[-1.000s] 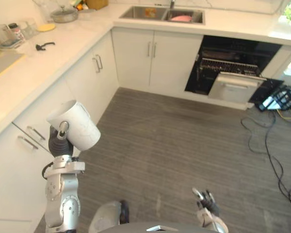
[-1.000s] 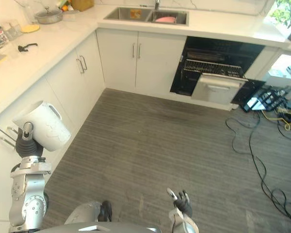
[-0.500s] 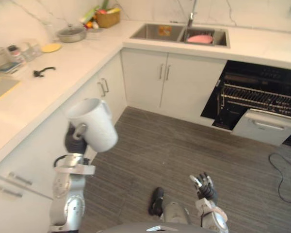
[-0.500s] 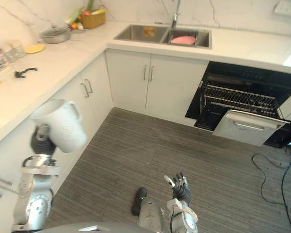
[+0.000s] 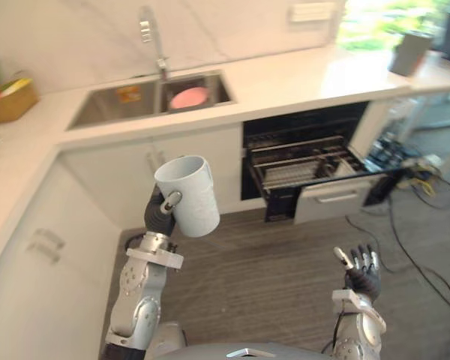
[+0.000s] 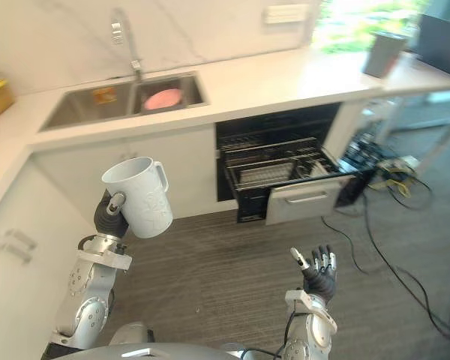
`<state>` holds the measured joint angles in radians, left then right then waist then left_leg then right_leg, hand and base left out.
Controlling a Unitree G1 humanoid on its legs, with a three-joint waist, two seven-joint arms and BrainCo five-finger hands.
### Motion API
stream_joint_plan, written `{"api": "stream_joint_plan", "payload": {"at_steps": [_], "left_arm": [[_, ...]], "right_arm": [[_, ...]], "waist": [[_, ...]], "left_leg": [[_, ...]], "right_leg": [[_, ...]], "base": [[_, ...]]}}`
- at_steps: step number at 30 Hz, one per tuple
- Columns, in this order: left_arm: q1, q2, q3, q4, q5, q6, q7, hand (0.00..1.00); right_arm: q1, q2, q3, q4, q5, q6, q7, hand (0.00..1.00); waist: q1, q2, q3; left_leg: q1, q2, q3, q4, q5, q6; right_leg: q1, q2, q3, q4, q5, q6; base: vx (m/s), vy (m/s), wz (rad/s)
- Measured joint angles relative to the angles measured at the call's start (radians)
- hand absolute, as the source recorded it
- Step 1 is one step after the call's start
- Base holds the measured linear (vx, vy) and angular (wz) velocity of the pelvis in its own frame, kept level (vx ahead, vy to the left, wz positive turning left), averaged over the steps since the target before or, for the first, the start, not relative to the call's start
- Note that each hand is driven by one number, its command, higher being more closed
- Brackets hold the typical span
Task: Walk over to the sink, pick up the cup, carry it to the dishwasher, place the cup inside the dishwasher, then close the dishwasher door
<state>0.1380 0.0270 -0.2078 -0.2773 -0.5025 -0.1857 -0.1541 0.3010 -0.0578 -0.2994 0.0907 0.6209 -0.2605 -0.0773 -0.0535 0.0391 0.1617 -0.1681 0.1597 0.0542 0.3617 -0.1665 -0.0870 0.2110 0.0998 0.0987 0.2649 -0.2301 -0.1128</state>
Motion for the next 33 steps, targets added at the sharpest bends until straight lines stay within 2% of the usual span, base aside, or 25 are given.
{"api": "stream_joint_plan", "payload": {"at_steps": [1, 3, 4, 5, 6, 7, 8, 10, 11, 12, 13, 14, 15, 16, 18, 21, 22, 23, 26, 27, 30, 33], "left_arm": [[0.003, 0.000, -0.002, -0.021, 0.005, 0.000, 0.016, 1.00], [0.003, 0.002, 0.001, -0.049, 0.007, -0.002, 0.027, 1.00], [0.004, 0.005, 0.013, -0.058, 0.006, -0.022, 0.045, 1.00], [0.009, 0.011, 0.025, -0.056, 0.006, -0.030, 0.053, 1.00], [0.016, 0.020, 0.053, -0.056, 0.006, -0.033, 0.074, 1.00], [0.010, 0.026, 0.072, -0.056, 0.007, -0.032, 0.091, 1.00], [-0.009, 0.021, 0.099, -0.057, 0.008, -0.032, 0.108, 1.00], [-0.012, 0.019, 0.122, -0.057, 0.007, -0.032, 0.107, 1.00], [-0.012, 0.021, 0.141, -0.062, 0.007, -0.029, 0.108, 1.00], [-0.012, 0.021, 0.152, -0.066, 0.008, -0.027, 0.109, 1.00], [-0.010, 0.020, 0.179, -0.069, 0.010, -0.027, 0.129, 1.00], [-0.007, 0.013, 0.198, -0.075, 0.016, -0.027, 0.152, 1.00], [-0.006, 0.012, 0.208, -0.085, 0.016, -0.029, 0.159, 1.00], [-0.006, 0.013, 0.226, -0.116, 0.016, -0.042, 0.171, 1.00], [-0.008, 0.023, 0.250, -0.147, 0.016, -0.074, 0.170, 1.00], [0.002, 0.041, 0.286, -0.126, 0.015, -0.081, 0.168, 1.00], [0.006, 0.045, 0.296, -0.125, 0.015, -0.081, 0.167, 1.00], [0.003, 0.040, 0.306, -0.113, 0.014, -0.087, 0.162, 1.00], [0.023, -0.005, 0.283, -0.105, 0.014, -0.085, 0.136, 1.00], [0.022, -0.013, 0.282, -0.106, 0.014, -0.085, 0.128, 1.00], [0.023, -0.029, 0.282, -0.106, 0.017, -0.084, 0.118, 1.00], [0.023, -0.027, 0.285, -0.111, 0.019, -0.083, 0.122, 1.00]], "right_arm": [[0.014, -0.013, -0.011, -0.004, 0.000, 0.000, 0.003, 0.00], [0.034, -0.027, -0.037, -0.005, 0.000, -0.002, 0.009, 0.00], [0.053, -0.042, -0.058, -0.017, 0.000, -0.004, 0.022, 0.00], [0.052, -0.039, -0.059, -0.020, 0.000, -0.004, 0.030, 0.00], [0.051, -0.025, -0.056, -0.035, 0.000, -0.005, 0.054, 0.00], [0.051, -0.020, -0.051, -0.038, 0.000, -0.006, 0.071, 0.00], [0.036, -0.020, -0.046, -0.037, 0.000, -0.004, 0.087, 0.00], [0.010, -0.010, -0.046, -0.038, -0.001, 0.000, 0.096, 0.00], [-0.016, 0.006, -0.035, -0.038, -0.006, 0.002, 0.098, 0.00], [-0.034, 0.016, -0.025, -0.035, -0.026, 0.003, 0.098, 0.00], [-0.063, 0.029, 0.006, -0.034, -0.068, 0.006, 0.103, 0.00], [-0.083, 0.036, 0.036, -0.035, -0.081, 0.010, 0.118, 0.00], [-0.092, 0.037, 0.050, -0.036, -0.081, 0.013, 0.122, 0.00], [-0.108, 0.043, 0.066, -0.037, -0.081, 0.025, 0.134, 0.00], [-0.116, 0.058, 0.065, -0.038, -0.081, 0.027, 0.144, 0.00], [-0.099, 0.055, 0.039, -0.038, -0.080, 0.029, 0.143, 0.00], [-0.087, 0.055, 0.039, -0.039, -0.079, 0.030, 0.145, 0.00], [-0.072, 0.049, 0.042, -0.044, -0.080, 0.041, 0.157, 0.00], [-0.060, 0.017, 0.032, -0.091, -0.080, 0.058, 0.161, 0.00], [-0.063, 0.015, 0.028, -0.097, -0.080, 0.062, 0.161, 0.00], [-0.068, 0.018, 0.023, -0.103, -0.079, 0.070, 0.160, 0.00], [-0.072, 0.029, 0.023, -0.116, -0.079, 0.077, 0.160, 0.00]], "waist": [[-0.019, 0.005, -0.002], [-0.027, 0.013, -0.003], [-0.025, 0.031, -0.012], [-0.018, 0.023, -0.016], [-0.016, -0.003, -0.031], [-0.021, -0.039, -0.039], [-0.017, -0.058, -0.042], [-0.009, -0.064, -0.039], [-0.002, -0.075, -0.030], [0.005, -0.079, -0.022], [0.018, -0.069, -0.009], [0.019, -0.040, -0.008], [0.022, -0.027, -0.008], [0.030, -0.012, -0.008], [0.041, -0.013, -0.008], [0.028, -0.028, 0.003], [0.025, -0.059, -0.001], [0.020, -0.086, -0.005], [0.020, -0.019, -0.006], [0.022, -0.005, -0.007], [0.032, 0.008, -0.005], [0.041, -0.001, -0.001]], "left_leg": [[-0.012, -0.013, 0.006, -0.095, 0.054, -0.011], [-0.031, -0.017, 0.033, -0.140, 0.105, -0.008], [-0.033, -0.022, 0.041, -0.135, 0.147, 0.024], [-0.026, -0.029, 0.036, -0.111, 0.202, 0.019], [-0.023, -0.063, 0.062, -0.066, 0.218, 0.029], [-0.025, -0.099, 0.085, -0.044, 0.183, 0.047], [-0.033, -0.140, 0.105, -0.029, 0.151, 0.076], [-0.016, -0.169, 0.126, -0.034, 0.135, 0.102], [0.025, -0.189, 0.156, -0.042, 0.110, 0.126], [0.057, -0.195, 0.171, -0.051, 0.098, 0.137], [0.125, -0.198, 0.197, -0.080, 0.081, 0.154], [0.175, -0.182, 0.210, -0.114, 0.074, 0.160], [0.193, -0.171, 0.215, -0.133, 0.074, 0.159], [0.216, -0.151, 0.229, -0.167, 0.071, 0.149], [0.226, -0.135, 0.233, -0.194, 0.058, 0.136], [0.265, -0.133, 0.216, -0.207, 0.036, 0.111], [0.283, -0.145, 0.200, -0.200, 0.015, 0.087], [0.291, -0.152, 0.173, -0.184, -0.003, 0.063], [0.268, -0.098, 0.135, -0.181, -0.001, 0.037], [0.273, -0.093, 0.133, -0.193, 0.005, 0.031], [0.321, -0.070, 0.138, -0.244, 0.012, 0.020], [0.327, -0.061, 0.162, -0.242, -0.007, 0.022]], "right_leg": [[0.022, -0.008, 0.032, 0.000, -0.022, 0.015], [0.053, -0.010, 0.061, 0.007, -0.066, 0.033], [0.077, -0.009, 0.084, 0.032, -0.129, 0.054], [0.083, -0.024, 0.095, 0.050, -0.158, 0.061], [0.101, -0.077, 0.101, 0.058, -0.196, 0.087], [0.106, -0.128, 0.092, 0.061, -0.204, 0.104], [0.053, -0.180, 0.033, 0.137, -0.194, 0.149], [-0.022, -0.230, -0.045, 0.291, -0.160, 0.214], [-0.075, -0.282, -0.092, 0.437, -0.108, 0.279], [-0.101, -0.315, -0.111, 0.514, -0.071, 0.295], [-0.149, -0.364, -0.171, 0.637, -0.053, 0.266], [-0.189, -0.390, -0.261, 0.670, -0.082, 0.208], [-0.209, -0.391, -0.299, 0.655, -0.093, 0.191], [-0.257, -0.384, -0.357, 0.575, -0.111, 0.176], [-0.324, -0.366, -0.392, 0.410, -0.106, 0.173], [-0.373, -0.374, -0.387, 0.239, 0.004, 0.173], [-0.368, -0.379, -0.385, 0.170, 0.094, 0.157], [-0.355, -0.386, -0.385, 0.155, 0.156, 0.188], [-0.328, -0.335, -0.447, 0.100, 0.151, 0.173], [-0.323, -0.328, -0.454, 0.091, 0.153, 0.169], [-0.271, -0.294, -0.466, 0.045, 0.155, 0.166], [-0.260, -0.285, -0.465, 0.024, 0.155, 0.171]], "base": [[0.50, 0.200, -0.77], [0.53, 0.254, -0.89], [0.44, 0.231, -1.12], [0.66, 0.353, -1.26], [0.42, 0.226, -0.79], [0.71, 0.368, -0.47], [0.47, 0.247, -0.05], [0.43, 0.236, -0.09], [0.38, 0.192, -0.28], [0.32, 0.154, -0.59], [0.34, 0.173, -0.63], [0.25, 0.132, -0.59], [0.21, 0.110, -0.47], [0.17, 0.063, -0.43], [0.14, 0.017, -0.28], [0.16, -0.090, 0.19], [0.26, -0.284, 0.40], [0.22, -0.259, 0.44], [0.26, -0.226, 0.34], [0.18, -0.109, 0.22], [0.13, -0.062, -0.01], [0.06, 0.001, -0.13]]}}
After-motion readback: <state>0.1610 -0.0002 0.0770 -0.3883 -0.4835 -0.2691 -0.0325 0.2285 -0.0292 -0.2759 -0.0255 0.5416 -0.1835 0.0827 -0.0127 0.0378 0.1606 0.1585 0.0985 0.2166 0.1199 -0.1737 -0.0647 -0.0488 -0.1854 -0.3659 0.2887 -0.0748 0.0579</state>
